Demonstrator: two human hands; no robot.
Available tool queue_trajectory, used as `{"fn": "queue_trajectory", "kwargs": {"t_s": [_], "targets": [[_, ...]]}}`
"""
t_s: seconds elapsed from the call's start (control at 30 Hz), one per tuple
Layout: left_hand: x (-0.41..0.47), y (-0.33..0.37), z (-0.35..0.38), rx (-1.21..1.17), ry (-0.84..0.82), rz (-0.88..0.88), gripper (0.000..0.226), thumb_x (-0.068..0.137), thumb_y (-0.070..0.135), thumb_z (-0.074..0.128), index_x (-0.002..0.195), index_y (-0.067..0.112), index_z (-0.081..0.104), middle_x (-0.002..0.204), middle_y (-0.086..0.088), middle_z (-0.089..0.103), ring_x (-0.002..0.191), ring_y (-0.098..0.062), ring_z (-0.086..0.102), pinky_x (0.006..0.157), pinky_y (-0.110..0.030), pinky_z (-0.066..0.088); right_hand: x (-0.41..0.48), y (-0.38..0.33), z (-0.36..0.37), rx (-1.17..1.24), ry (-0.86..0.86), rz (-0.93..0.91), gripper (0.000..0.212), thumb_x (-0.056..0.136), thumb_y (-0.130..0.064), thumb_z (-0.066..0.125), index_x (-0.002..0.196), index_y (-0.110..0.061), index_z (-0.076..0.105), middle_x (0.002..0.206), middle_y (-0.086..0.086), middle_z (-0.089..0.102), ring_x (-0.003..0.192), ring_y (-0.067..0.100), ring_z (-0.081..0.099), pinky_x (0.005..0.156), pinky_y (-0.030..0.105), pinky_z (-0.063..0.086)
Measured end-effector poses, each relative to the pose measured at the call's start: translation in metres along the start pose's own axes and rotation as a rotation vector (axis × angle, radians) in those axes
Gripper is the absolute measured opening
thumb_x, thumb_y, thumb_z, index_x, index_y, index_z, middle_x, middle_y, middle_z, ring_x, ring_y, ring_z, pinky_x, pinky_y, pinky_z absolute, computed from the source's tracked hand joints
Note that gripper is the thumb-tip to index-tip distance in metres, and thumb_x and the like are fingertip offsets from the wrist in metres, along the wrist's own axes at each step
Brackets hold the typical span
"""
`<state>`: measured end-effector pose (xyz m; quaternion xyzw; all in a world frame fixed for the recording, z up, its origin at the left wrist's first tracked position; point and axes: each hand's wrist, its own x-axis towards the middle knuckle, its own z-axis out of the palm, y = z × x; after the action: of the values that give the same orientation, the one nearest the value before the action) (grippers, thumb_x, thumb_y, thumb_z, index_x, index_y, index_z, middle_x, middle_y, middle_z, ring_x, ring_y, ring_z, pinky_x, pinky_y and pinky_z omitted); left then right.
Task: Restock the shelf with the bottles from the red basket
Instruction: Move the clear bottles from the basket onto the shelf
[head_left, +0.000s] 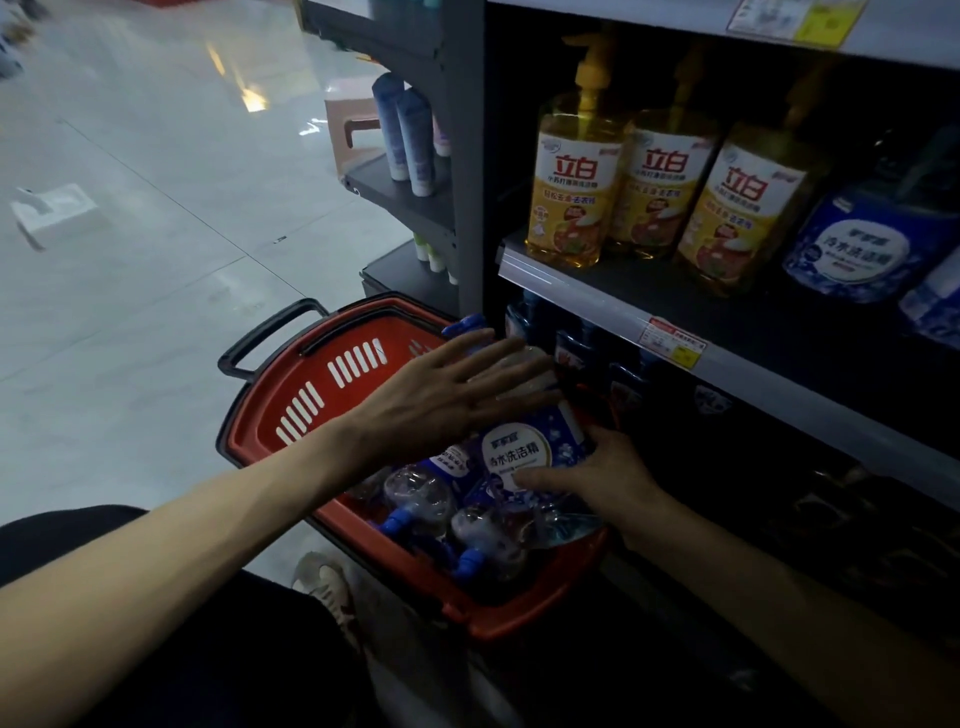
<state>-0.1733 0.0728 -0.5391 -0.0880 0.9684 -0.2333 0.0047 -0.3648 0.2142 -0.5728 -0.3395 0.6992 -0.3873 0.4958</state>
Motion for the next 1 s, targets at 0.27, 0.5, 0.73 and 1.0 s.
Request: {"fn": "queue_trajectory", "kwargs": {"t_s": [0.27, 0.5, 0.73, 1.0], "targets": [[0.000, 0.008, 0.006, -0.638, 0.094, -0.634, 0.107, 0.085, 0.039, 0.080, 0.164, 0.025, 0.009, 0.161, -0.014, 0.035, 0.134, -0.032, 0.050, 0.104, -0.042, 0.047, -0.009, -0.009, -0.008, 0.284, -0.013, 0.034, 0.045, 0.071, -0.007, 0.089, 0.112, -0.008, 0.072, 0.099, 0.010, 0.079, 0.085, 0.023, 0.077, 0.060, 0.028, 0.060], [0.020, 0.025, -0.011, -1.944, -0.142, -1.043, 0.026, 0.105, 0.035, 0.053, 0.119, 0.017, 0.064, 0.114, -0.009, 0.073, 0.103, -0.026, 0.072, 0.095, -0.047, 0.058, -0.018, -0.009, -0.016, 0.322, 0.015, -0.090, 0.052, 0.071, -0.020, 0.090, 0.120, -0.017, 0.070, 0.109, 0.003, 0.078, 0.098, 0.022, 0.076, 0.085, 0.045, 0.061], [0.045, 0.055, -0.051, -1.956, -0.066, -0.824, 0.081, 0.066, 0.055, 0.080, 0.137, 0.027, 0.052, 0.123, -0.001, 0.070, 0.103, -0.016, 0.074, 0.084, -0.036, 0.062, -0.049, -0.002, -0.042, 0.315, 0.107, -0.176, 0.054, 0.070, -0.031, 0.089, 0.120, -0.023, 0.070, 0.109, -0.002, 0.077, 0.099, 0.017, 0.075, 0.086, 0.041, 0.059], [0.092, 0.098, -0.094, -1.868, 0.056, -0.585, 0.058, 0.080, 0.012, 0.085, 0.130, 0.017, 0.055, 0.111, 0.001, 0.074, 0.095, -0.010, 0.076, 0.075, -0.024, 0.061, -0.094, 0.021, -0.090, 0.255, 0.192, -0.360, 0.053, 0.072, -0.019, 0.086, 0.118, -0.033, 0.063, 0.108, -0.011, 0.077, 0.102, 0.009, 0.072, 0.079, 0.023, 0.059]]}}
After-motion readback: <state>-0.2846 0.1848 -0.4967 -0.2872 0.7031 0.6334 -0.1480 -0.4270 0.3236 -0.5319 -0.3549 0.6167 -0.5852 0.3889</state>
